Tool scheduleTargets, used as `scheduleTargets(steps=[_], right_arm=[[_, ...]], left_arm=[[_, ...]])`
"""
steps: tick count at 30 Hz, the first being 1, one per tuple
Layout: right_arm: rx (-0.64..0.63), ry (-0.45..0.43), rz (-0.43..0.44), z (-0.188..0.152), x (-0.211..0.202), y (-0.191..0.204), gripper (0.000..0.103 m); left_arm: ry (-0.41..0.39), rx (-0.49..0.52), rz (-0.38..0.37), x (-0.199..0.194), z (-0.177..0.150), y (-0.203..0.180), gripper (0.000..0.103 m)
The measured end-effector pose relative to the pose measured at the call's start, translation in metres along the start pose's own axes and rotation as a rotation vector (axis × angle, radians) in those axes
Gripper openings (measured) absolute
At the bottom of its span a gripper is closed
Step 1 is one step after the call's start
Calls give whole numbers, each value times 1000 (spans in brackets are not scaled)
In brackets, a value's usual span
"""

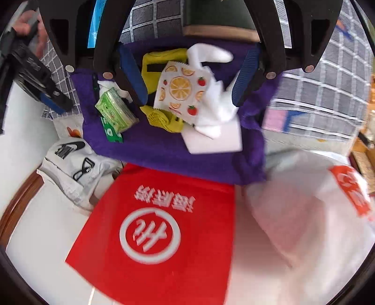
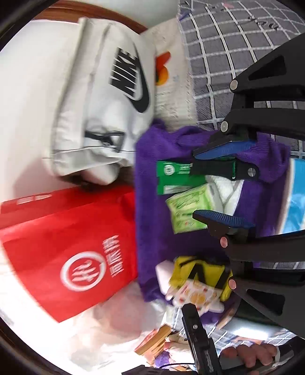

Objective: Organize soft objects
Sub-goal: 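Lower the snack packet onto the towel and open the left tool, then grasp the white mesh bag with the right tool while the left tool withdraws from the towel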

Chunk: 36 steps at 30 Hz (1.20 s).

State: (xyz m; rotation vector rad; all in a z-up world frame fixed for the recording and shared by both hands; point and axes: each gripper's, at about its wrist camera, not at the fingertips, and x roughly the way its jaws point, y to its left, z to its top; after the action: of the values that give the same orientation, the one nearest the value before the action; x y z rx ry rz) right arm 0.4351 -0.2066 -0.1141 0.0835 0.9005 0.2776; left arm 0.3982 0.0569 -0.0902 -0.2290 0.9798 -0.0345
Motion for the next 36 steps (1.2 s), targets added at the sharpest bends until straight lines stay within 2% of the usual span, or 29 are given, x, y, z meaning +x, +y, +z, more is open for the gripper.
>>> scheduleTargets(steps=[4,8,14,16,19,23,28,32,34,36], right_arm=[[-6,-55,20,-7,-42,10,58],[-48,-73,22,-36,-84,27,60],[-56,-60,72,-103,-128,51,62],[-67,-45,82,-130,-138,61,66],[-89,-7,108,-170,-140,75,72],[-103,74,168,-222,-127,93,73],[-113,170,205,-259,-109,117,74],[-108,209,207,-274,-100,134,88],[-127,193,188,-276,-100,141,100],[-144,193,183,-279,-97,150,103]], left_arm=[[-27,-33,0,-34,-13,8,73],[-42,-36,1,-63,-39,15,73],[-26,-48,6,-89,-94,32,73],[-18,-43,23,-95,-114,39,73],[-9,-37,50,-101,-145,52,73],[18,-64,53,-103,-180,69,73],[41,-99,44,-103,-210,83,73],[55,-109,22,-103,-227,88,73],[63,-116,12,-101,-233,90,73],[71,-118,6,-99,-236,91,73]])
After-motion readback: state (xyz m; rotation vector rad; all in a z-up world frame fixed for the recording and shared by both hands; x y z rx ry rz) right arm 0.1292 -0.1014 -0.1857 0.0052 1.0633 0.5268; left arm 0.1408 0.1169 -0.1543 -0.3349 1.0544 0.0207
